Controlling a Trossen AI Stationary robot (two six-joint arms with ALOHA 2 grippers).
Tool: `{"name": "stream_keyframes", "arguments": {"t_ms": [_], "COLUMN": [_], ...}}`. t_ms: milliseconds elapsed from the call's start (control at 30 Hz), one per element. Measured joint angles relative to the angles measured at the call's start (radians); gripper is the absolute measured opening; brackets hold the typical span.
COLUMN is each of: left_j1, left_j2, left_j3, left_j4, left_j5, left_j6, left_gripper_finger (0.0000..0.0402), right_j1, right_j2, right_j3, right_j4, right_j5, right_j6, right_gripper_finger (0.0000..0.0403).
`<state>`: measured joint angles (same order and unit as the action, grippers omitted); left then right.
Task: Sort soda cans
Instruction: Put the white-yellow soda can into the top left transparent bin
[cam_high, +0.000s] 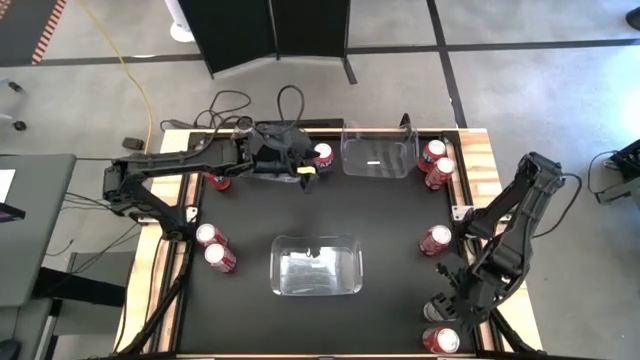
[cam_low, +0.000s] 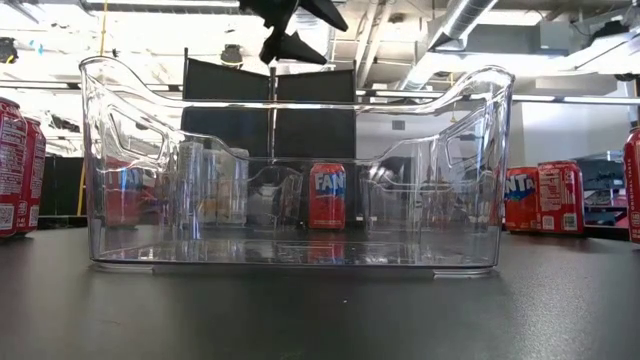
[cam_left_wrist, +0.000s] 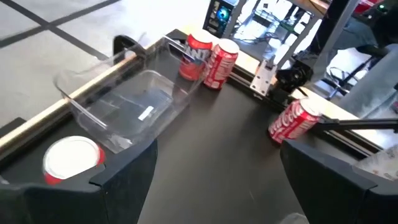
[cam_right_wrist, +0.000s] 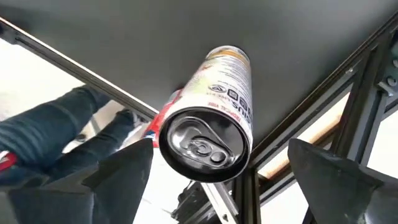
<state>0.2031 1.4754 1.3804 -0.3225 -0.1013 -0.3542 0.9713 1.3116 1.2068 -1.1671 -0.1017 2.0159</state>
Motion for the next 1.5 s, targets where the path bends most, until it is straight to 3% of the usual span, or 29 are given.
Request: {"name": "stream_keyframes", "arguments": {"t_ms": [367, 667, 1167, 1300, 1500], "left_j1": [-0.043, -0.049, -0.091, -0.096, -0.110], "left_j2": [0.000, 0.000, 0.000, 0.000, 0.000], "left_j3": [0.000, 0.000, 0.000, 0.000, 0.000], "left_j4": [0.000, -0.001, -0.003, -0.013, -0.030], "left_j5": [-0.016, -0.016, -0.022, -0.022, -0.021], "left_j6": [-0.014, -0.028, -0.050, -0.054, -0.054], "left_gripper_finger": [0.0334, 0.0334, 0.0334, 0.0334, 0.0334], "right_j1": [0.017, 0.015, 0.031, 0.038, 0.044], "right_j2": [0.093, 0.120, 0.134, 0.134, 0.134], "right_j3": [-0.002, 0.000, 0.000, 0.000, 0.000], "right_j4": [-0.001, 0.022, 0.025, 0.034, 0.056], "right_j5": [0.083, 0.085, 0.071, 0.071, 0.071], "right_j6": [-0.005, -0.032, -0.034, -0.027, -0.024], "right_gripper_finger": [0.0400, 0.0397, 0.0295, 0.0302, 0.0351]}}
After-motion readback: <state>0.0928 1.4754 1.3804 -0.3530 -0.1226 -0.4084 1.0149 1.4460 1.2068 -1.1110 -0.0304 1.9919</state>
